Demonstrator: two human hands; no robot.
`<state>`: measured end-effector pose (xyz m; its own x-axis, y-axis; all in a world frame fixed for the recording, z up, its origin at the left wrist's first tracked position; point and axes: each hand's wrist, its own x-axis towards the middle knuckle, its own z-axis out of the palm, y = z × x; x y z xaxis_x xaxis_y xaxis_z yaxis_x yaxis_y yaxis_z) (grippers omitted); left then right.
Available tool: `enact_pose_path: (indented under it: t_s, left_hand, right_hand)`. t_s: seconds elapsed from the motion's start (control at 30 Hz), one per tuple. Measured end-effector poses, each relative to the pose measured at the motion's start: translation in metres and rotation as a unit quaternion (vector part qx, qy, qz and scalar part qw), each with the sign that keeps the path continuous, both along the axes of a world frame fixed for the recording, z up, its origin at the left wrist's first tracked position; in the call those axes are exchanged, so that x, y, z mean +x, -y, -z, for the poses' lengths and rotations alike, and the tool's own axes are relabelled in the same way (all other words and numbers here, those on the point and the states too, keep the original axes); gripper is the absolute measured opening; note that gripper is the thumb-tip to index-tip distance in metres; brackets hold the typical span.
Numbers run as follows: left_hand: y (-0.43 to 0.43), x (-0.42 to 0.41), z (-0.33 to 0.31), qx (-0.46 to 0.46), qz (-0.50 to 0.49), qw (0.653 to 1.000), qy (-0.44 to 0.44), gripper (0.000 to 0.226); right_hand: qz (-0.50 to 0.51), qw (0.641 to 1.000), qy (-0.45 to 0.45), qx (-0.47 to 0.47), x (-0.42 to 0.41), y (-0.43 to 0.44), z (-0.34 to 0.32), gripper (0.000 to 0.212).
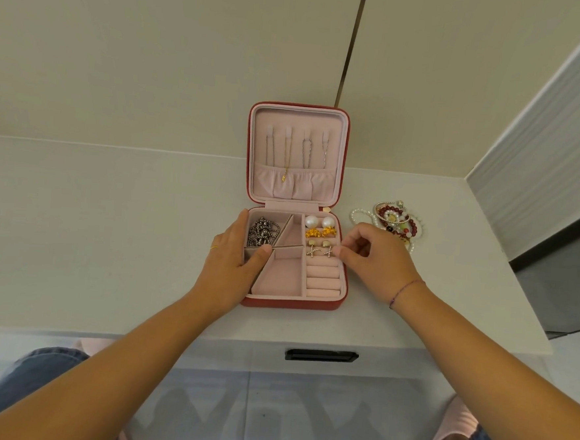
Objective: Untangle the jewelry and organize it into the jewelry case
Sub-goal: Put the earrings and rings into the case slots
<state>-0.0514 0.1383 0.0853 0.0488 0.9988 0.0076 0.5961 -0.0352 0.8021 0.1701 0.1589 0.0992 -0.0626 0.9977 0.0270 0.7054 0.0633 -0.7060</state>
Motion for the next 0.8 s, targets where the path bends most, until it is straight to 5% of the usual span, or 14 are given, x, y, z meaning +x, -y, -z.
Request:
enact_pose_path:
  t_s: [0.27,0.53,0.8]
  left_hand:
    - [-0.002,-0.001,0.003,-0.001,0.0,1.0,0.001,0.056]
    - [-0.005,-0.004,0.008,0.016,0.007,1.0,-0.003,0.049]
    - [-0.004,-0.003,0.007,0.03,0.013,0.999,0.007,0.044]
  right_hand:
    - [-0.025,0.997,0.059,0.035,-0.003,-0.002,-0.002,0.008]
    - [0.017,0.997,-0.027,0.065,-0.008,0.004,0.008,0.005]
    - [0.039,0.986,-0.147,-0.061,-0.007,0.002,0.002,0.008]
